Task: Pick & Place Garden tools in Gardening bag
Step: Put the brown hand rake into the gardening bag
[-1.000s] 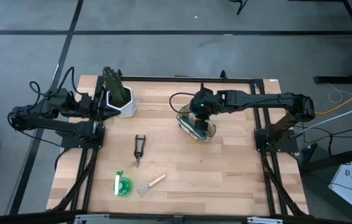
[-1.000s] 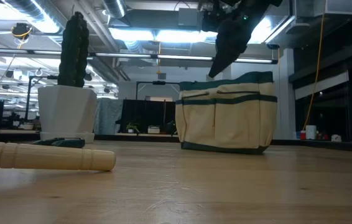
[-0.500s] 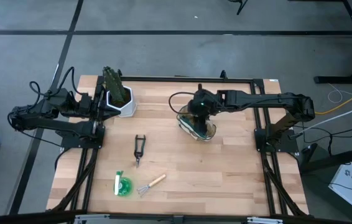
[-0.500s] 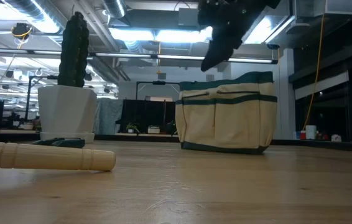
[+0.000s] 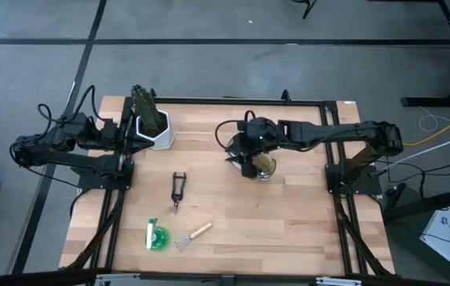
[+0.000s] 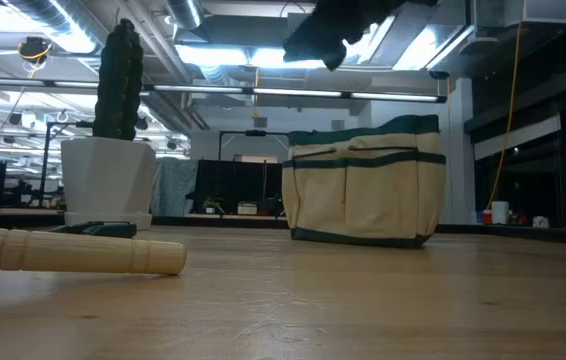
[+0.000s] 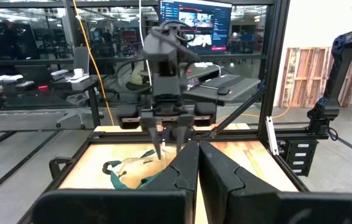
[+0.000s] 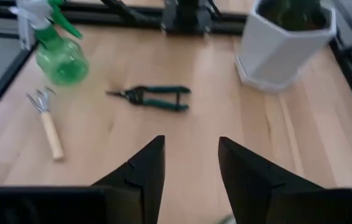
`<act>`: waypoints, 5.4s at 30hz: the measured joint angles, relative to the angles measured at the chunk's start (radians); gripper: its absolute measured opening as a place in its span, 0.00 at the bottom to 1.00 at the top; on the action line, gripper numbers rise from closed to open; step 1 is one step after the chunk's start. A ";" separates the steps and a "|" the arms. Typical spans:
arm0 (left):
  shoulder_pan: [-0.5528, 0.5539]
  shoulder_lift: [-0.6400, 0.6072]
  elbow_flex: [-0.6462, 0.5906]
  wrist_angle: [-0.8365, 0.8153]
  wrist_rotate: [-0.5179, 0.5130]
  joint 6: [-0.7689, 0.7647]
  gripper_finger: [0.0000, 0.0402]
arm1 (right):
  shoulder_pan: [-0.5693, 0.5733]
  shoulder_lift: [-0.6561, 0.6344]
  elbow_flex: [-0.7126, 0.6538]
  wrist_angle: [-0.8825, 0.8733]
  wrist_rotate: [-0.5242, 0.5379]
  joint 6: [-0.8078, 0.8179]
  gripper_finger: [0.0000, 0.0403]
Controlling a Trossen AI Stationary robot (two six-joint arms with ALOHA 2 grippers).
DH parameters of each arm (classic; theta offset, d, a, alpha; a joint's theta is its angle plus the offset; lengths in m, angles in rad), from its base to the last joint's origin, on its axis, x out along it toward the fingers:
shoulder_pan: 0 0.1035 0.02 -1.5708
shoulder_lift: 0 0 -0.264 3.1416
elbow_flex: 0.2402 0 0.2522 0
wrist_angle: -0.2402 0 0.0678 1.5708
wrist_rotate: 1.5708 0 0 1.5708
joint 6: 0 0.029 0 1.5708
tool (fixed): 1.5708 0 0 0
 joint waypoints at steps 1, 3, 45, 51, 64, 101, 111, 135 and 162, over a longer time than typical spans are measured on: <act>0.000 0.000 0.000 0.000 0.000 0.000 0.01 | 0.009 0.000 0.000 0.015 0.000 0.000 0.38; 0.000 0.000 0.000 0.000 0.000 0.000 0.02 | 0.028 0.000 0.000 0.029 0.000 0.000 0.38; 0.000 0.000 0.000 0.000 0.000 0.000 0.02 | 0.279 0.296 0.000 0.301 0.086 0.003 0.38; 0.000 0.000 0.000 0.000 0.000 0.000 0.02 | 0.302 0.296 0.035 0.292 0.134 0.003 0.38; 0.000 0.000 0.000 0.000 0.000 0.000 0.01 | 0.380 0.396 0.200 0.151 0.134 -0.030 0.40; 0.000 0.000 0.000 0.000 0.000 0.000 0.02 | 0.437 0.772 0.353 0.301 0.142 0.015 0.62; 0.000 0.000 0.000 0.000 0.000 0.000 0.02 | 0.430 0.791 0.353 0.287 0.142 0.024 0.61; 0.000 0.000 0.000 0.000 0.000 0.000 0.01 | 0.457 0.790 0.353 0.268 0.146 0.243 0.18; 0.000 0.000 0.000 0.000 0.000 0.000 0.01 | 0.514 0.764 0.352 0.318 0.120 0.365 0.17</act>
